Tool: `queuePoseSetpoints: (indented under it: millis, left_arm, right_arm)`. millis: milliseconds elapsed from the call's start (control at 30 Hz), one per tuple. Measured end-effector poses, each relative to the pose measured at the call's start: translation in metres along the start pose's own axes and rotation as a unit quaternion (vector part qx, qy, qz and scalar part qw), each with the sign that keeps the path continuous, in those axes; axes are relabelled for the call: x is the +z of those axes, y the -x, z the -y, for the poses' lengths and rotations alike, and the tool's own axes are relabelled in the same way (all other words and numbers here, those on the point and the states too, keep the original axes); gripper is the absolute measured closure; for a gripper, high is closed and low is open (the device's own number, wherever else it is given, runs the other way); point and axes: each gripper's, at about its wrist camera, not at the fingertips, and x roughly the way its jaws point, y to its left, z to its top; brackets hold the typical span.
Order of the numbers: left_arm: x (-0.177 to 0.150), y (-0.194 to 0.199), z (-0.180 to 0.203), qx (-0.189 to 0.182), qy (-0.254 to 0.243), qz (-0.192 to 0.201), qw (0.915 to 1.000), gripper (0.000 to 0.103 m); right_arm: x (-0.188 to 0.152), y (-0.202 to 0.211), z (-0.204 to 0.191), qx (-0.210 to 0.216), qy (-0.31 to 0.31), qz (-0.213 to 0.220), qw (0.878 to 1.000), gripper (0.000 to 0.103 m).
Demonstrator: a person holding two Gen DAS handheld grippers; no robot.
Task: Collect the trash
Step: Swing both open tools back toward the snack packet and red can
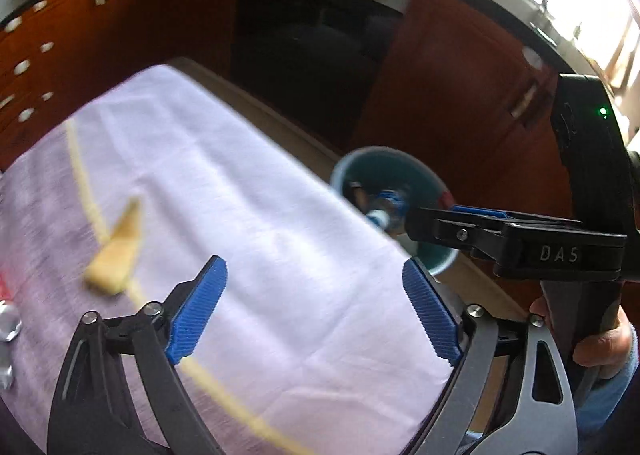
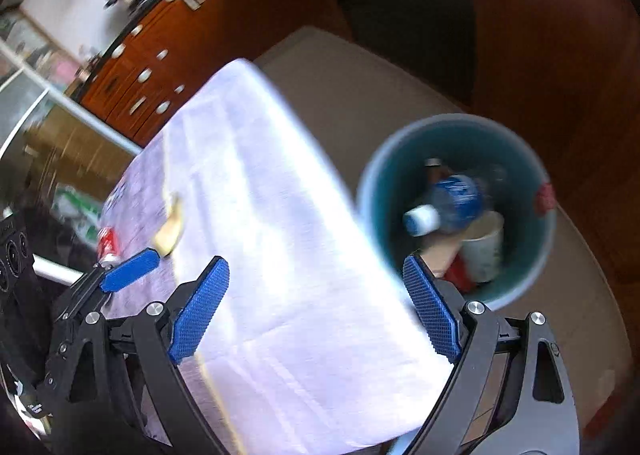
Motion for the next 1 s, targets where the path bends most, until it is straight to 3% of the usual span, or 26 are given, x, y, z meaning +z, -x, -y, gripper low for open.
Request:
queuePoseSetpoints:
  millis: [333, 567, 700, 867, 1000]
  left_arm:
    - [-0.055, 0.085, -0.131, 0.088, 0.09, 0.035, 0.9914, 0.01]
    - [-0.105, 0.128, -0.229, 0.142, 0.17, 0.042, 0.9741, 0.01]
    - [-0.129, 0.139, -0.274, 0.174, 0.202, 0.041, 0.9629, 0.01]
    - [-0.155, 0.142, -0.323, 0.179, 0.26, 0.042, 0.9481, 0.01]
    - [-0.163, 0.138, -0.339, 0.172, 0.276, 0.041, 0.9447, 0.01]
  right_arm:
    - [-0.015, -0.038, -0.139, 0.023, 0.114, -0.041, 0.992, 0.018]
    - [-0.027, -0.074, -0.23, 0.032, 0.194, -0.07, 0.978, 0.018]
    - [-0.035, -0.1, -0.288, 0.041, 0.262, -0.078, 0.961, 0.018]
    - [-0.044, -0.137, -0.34, 0.041, 0.3, -0.108, 0.947, 0.018]
    - [-0.047, -0.155, -0.358, 0.038, 0.311, -0.121, 0.942, 0.018]
